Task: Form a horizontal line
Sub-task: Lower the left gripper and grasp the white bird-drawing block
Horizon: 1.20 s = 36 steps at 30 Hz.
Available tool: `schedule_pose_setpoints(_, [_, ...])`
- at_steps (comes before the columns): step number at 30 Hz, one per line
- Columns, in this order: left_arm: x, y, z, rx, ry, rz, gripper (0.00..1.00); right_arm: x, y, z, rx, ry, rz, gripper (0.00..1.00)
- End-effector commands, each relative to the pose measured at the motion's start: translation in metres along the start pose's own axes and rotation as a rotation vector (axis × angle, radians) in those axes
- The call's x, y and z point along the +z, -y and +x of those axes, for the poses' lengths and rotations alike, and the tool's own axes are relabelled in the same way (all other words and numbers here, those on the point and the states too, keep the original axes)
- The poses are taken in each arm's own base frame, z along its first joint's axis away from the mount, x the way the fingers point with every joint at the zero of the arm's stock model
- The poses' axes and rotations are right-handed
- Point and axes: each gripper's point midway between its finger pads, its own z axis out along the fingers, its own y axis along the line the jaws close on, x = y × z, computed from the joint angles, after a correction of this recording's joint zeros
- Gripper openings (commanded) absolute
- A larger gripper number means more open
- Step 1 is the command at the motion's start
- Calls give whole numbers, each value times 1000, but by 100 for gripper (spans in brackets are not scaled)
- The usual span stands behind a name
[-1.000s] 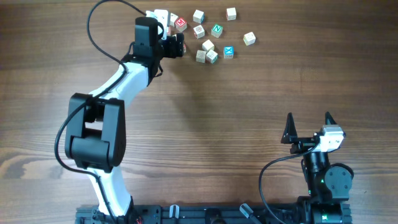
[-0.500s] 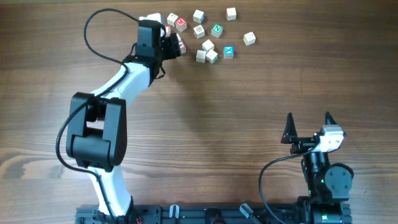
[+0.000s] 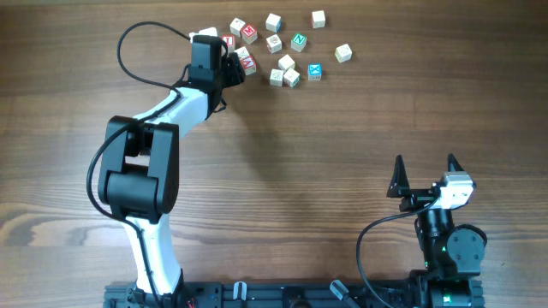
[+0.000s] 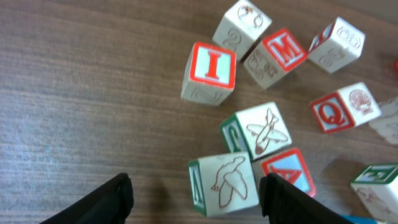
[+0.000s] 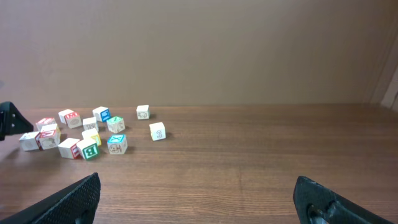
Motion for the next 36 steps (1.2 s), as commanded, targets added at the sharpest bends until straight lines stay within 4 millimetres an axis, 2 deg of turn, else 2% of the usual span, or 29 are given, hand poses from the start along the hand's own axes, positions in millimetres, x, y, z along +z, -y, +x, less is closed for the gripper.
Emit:
schedule_pose_setpoints(1, [8, -2, -3, -7, 16, -9, 69, -1, -3, -3, -14, 13, -15, 100])
schedule_pose_setpoints(9, [9, -1, -1, 29, 9, 0, 72, -1, -3, -3, -14, 13, -15, 100])
schedule_pose_setpoints(19, [26, -8, 20, 77, -25, -12, 74, -1, -3, -3, -14, 13, -15, 100])
schedule_pose_setpoints(21, [26, -7, 20, 101, -26, -11, 71, -1, -3, -3, -14, 13, -15, 100])
schedule_pose_setpoints(24, [26, -8, 20, 102, -26, -12, 61, -1, -3, -3, -14, 13, -15, 100])
schedule_pose_setpoints(27, [26, -8, 20, 102, -26, -11, 60, -1, -3, -3, -14, 13, -15, 100])
schedule_pose_setpoints(29, [25, -7, 18, 102, -22, -10, 63, -1, -3, -3, -14, 13, -15, 100])
schedule_pose_setpoints(32, [21, -5, 13, 101, -12, -6, 78, -1, -3, -3, -14, 13, -15, 100])
schedule_pose_setpoints(36, [19, -4, 11, 101, -10, -6, 90, -1, -3, -3, -15, 13, -15, 100])
